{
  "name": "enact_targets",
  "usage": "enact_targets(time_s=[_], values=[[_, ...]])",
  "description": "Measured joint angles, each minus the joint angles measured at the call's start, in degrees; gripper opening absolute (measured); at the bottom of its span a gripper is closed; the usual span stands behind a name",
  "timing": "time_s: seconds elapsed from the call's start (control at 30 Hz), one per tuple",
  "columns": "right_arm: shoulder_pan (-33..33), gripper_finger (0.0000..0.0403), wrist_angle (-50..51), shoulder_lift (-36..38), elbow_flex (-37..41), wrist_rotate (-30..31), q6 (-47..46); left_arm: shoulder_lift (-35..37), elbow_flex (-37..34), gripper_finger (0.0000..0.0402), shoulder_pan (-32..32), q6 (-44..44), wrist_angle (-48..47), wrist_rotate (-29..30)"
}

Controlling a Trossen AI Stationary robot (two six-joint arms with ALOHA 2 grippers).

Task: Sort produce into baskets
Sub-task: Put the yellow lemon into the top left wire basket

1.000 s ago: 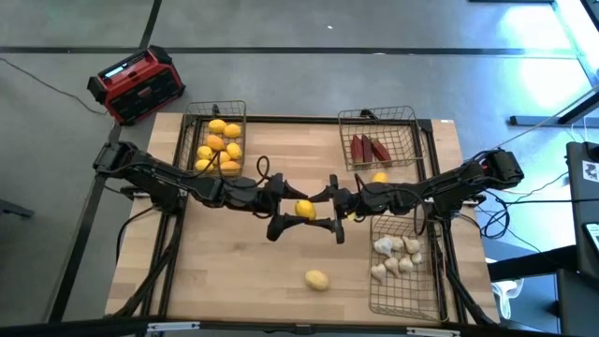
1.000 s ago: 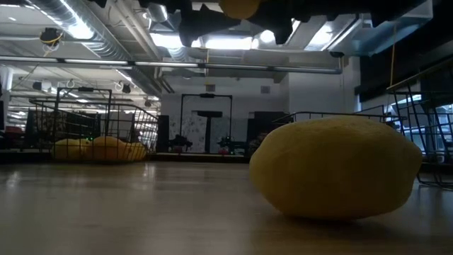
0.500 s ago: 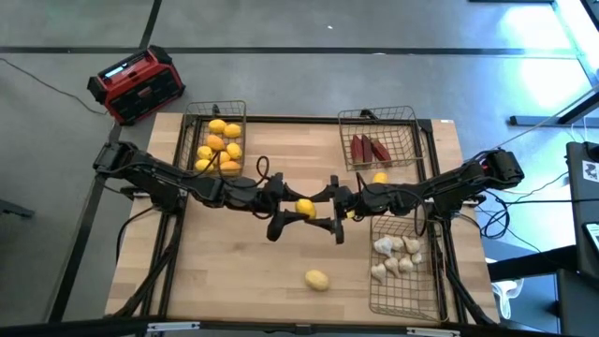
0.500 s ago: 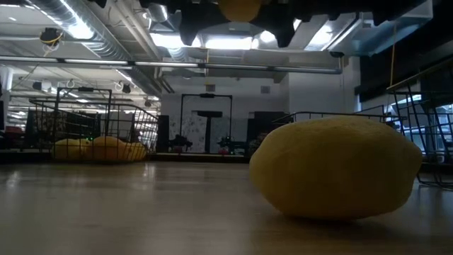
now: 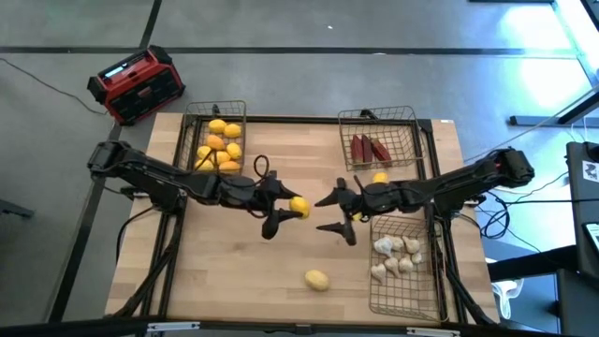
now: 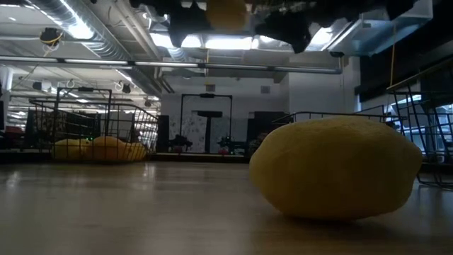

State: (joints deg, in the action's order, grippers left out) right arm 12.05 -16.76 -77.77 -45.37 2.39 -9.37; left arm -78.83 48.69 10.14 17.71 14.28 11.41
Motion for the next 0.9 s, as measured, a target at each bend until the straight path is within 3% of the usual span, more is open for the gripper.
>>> enact_targets(time_s=[0.17, 0.43, 0.77, 0.9], values=[[-0.1, 0.0316, 5.5, 3.3, -0.1, 4.0, -1.1, 3.3, -0.1, 0.0230, 0.1, 0.1, -6.1, 1.0], [-0.1, 0.0316, 8.0, 2.5, -0.1, 4.5, -2.2, 11.8, -0.1, 0.0231, 0.0, 0.7, -20.2, 9.9], [-0.1, 0.0317, 7.5, -0.9, -0.1, 4.6, -2.9, 22.9, 0.0, 0.0232, -0.5, 4.8, -38.7, 29.2], [-0.1, 0.0317, 7.6, -1.6, 0.0, 4.7, -3.9, 25.8, 0.0, 0.0232, -2.7, 7.2, -44.5, 34.2]])
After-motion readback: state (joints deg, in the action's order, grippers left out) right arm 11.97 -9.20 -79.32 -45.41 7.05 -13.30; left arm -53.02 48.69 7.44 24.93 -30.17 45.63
